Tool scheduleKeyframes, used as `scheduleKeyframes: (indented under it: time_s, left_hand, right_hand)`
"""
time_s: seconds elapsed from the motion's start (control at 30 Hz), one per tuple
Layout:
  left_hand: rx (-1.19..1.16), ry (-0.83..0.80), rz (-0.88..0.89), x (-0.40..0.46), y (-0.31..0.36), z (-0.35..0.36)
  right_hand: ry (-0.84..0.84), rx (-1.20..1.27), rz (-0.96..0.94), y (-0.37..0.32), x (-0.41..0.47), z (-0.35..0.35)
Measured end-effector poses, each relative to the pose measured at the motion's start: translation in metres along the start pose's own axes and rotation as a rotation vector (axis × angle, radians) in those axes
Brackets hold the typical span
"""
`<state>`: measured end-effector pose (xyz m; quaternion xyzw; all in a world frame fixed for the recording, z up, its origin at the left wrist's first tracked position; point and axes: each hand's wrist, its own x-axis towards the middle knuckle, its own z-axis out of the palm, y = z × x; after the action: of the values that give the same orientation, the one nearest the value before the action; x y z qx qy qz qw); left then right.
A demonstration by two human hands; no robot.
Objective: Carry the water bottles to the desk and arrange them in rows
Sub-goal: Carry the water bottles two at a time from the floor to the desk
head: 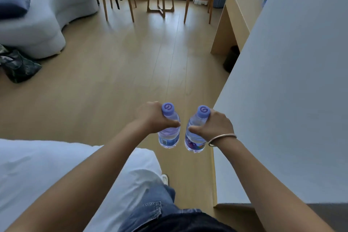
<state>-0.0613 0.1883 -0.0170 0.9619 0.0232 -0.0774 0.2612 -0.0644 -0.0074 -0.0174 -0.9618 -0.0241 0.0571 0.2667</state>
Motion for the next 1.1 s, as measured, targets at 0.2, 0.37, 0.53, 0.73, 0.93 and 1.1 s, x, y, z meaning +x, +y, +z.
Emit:
scheduleKeyframes:
  time_s: [0.2, 0.37, 0.53, 0.73, 0.93, 1.1]
  left_hand:
    - [0.017, 0.034, 0.020, 0.115, -0.014, -0.049]
    - [0.006, 0.022, -0.003, 0.189, -0.017, -0.067]
    - [0.057, 0.006, -0.019, 0.263, -0.011, -0.076]
    - [0.057, 0.025, -0.035, 0.376, 0.015, -0.079]
    - [0.069, 0.042, -0.008, 0.500, 0.057, -0.088]
    - [0.014, 0.041, 0.008, 0.583, 0.084, -0.091]
  right_hand:
    - [0.054, 0.015, 0.039, -0.036, 0.111, -0.008]
    - [0.071, 0.028, 0.037, -0.048, 0.189, -0.013]
    - [0.051, 0.016, 0.026, -0.044, 0.268, -0.018]
    - [0.053, 0.009, 0.017, -0.032, 0.388, -0.035]
    - [0.088, 0.019, 0.036, -0.015, 0.513, -0.078]
    - [0.111, 0.045, 0.067, 0.001, 0.591, -0.100]
